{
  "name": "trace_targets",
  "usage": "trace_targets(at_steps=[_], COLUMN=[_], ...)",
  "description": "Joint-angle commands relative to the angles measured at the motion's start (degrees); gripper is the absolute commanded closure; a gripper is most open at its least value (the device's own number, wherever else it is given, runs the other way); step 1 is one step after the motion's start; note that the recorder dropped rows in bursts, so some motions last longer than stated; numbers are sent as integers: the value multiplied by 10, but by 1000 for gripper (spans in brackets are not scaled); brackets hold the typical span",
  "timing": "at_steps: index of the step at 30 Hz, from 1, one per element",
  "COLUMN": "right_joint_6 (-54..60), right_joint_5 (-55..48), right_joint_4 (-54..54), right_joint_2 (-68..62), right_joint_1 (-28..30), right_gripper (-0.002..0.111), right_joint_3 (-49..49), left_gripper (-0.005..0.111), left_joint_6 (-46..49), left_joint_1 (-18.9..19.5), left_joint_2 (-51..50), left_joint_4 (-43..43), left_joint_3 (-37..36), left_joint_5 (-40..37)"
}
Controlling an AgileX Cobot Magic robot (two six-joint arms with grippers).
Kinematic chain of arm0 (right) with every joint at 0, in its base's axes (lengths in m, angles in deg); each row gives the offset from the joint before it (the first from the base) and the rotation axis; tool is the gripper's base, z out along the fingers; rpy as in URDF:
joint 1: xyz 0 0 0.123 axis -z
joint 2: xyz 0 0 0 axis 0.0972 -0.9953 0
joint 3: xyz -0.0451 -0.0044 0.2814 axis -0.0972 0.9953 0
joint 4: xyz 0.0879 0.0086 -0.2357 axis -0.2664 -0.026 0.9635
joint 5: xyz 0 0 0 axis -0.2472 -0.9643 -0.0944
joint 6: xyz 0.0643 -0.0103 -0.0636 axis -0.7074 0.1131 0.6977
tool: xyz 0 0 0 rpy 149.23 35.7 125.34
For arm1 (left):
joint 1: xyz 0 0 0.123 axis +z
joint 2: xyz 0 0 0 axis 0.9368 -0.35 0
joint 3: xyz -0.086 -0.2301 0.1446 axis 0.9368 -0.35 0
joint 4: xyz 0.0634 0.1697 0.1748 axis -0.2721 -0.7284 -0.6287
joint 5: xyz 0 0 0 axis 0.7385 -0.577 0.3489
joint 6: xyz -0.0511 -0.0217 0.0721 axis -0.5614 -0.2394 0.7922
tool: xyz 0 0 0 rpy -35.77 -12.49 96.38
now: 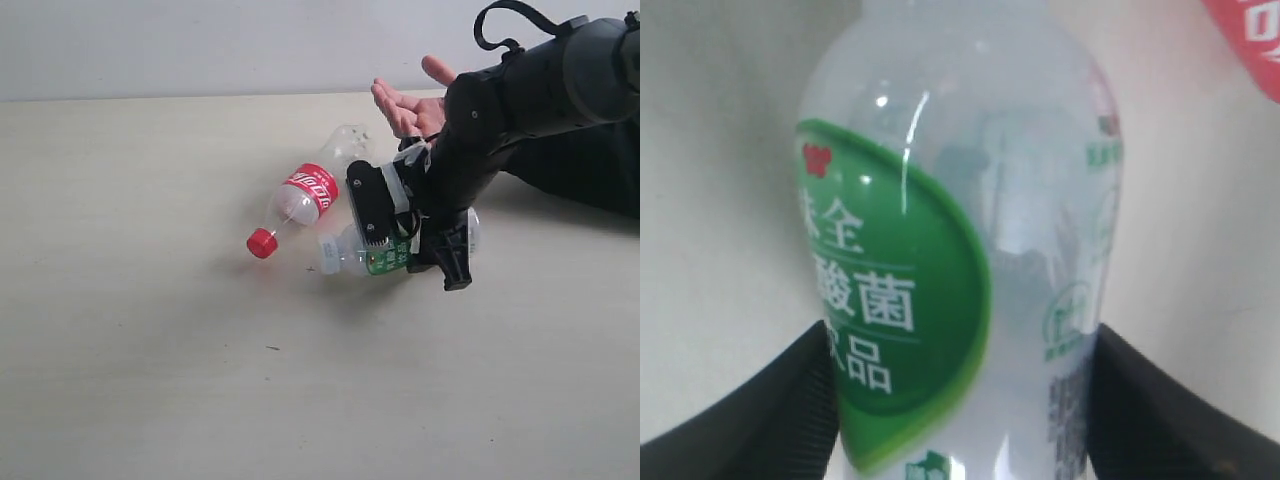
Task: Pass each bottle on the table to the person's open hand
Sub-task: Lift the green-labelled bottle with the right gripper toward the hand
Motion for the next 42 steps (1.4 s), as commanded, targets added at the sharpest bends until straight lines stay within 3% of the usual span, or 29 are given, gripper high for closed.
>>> trace_targets(at_steps=[1, 10, 21, 26, 31, 37, 39, 42], right_joint_6=[-3, -24, -387, -470, -571, -768, -834, -864], right_joint_5=[-51, -116, -164, -200, -147, -78, -79, -96], right_joint_4=[-8, -109, -70, -94, -98, 76, 165, 193], right_joint_2=[33, 152, 357, 441, 536, 515, 454, 355], right_joint_1=[-1, -1, -1, -1, -1, -1, 1, 23], right_gripper=[108, 108, 108, 108, 108, 108, 108, 108], right_joint_3=[-3, -3, -3, 8, 68, 100, 73, 11], left_gripper=[107, 107, 107, 107, 107, 107, 107, 107], left_joint_6=[0, 0, 0, 0, 0, 0, 0, 0], left_joint_1=[-2, -2, -2, -2, -2, -2, -2, -2], left_joint_2=[3, 3, 3, 3, 3, 3, 3, 3], left_joint_4=[-2, -2, -2, -2, -2, -2, -2, -2], left_joint_3=[0, 0, 0, 0, 0, 0, 0, 0], left_joint_5=[2, 2, 2, 2, 2, 2, 2, 2])
